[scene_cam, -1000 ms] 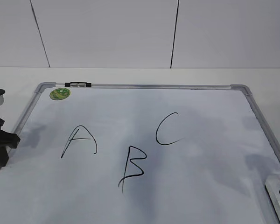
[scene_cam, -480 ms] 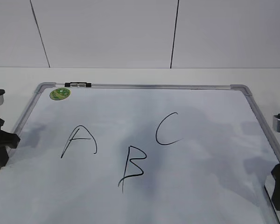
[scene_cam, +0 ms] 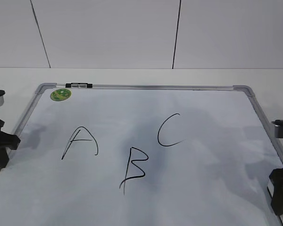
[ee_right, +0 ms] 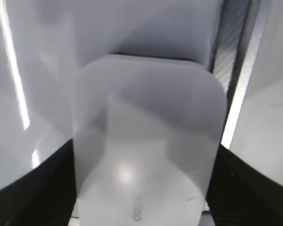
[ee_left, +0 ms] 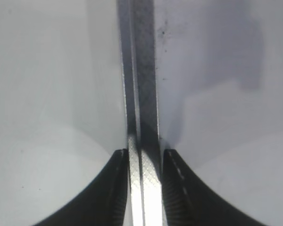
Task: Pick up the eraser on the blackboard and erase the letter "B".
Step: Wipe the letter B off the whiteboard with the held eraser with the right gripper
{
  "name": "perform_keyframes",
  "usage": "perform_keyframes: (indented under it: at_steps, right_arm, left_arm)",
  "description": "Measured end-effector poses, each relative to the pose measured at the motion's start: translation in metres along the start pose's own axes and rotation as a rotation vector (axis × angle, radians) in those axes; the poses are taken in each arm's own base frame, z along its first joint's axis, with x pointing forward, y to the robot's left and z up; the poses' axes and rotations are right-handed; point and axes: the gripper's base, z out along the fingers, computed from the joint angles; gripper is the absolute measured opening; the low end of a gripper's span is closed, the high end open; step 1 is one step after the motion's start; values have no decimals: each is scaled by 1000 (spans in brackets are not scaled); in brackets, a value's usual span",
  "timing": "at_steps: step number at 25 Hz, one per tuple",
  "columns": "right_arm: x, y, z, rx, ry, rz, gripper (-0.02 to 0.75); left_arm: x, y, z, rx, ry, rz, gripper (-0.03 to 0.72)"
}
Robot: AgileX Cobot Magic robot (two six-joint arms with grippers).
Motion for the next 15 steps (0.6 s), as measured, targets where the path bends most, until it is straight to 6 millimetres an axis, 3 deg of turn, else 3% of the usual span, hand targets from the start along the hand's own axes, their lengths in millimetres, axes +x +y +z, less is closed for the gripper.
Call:
perform_keyframes:
  at_steps: [15]
  right_arm:
    - [0,0,0,-5,7,6,526]
  left_arm:
    - [0,0,0,-1,0,2,181]
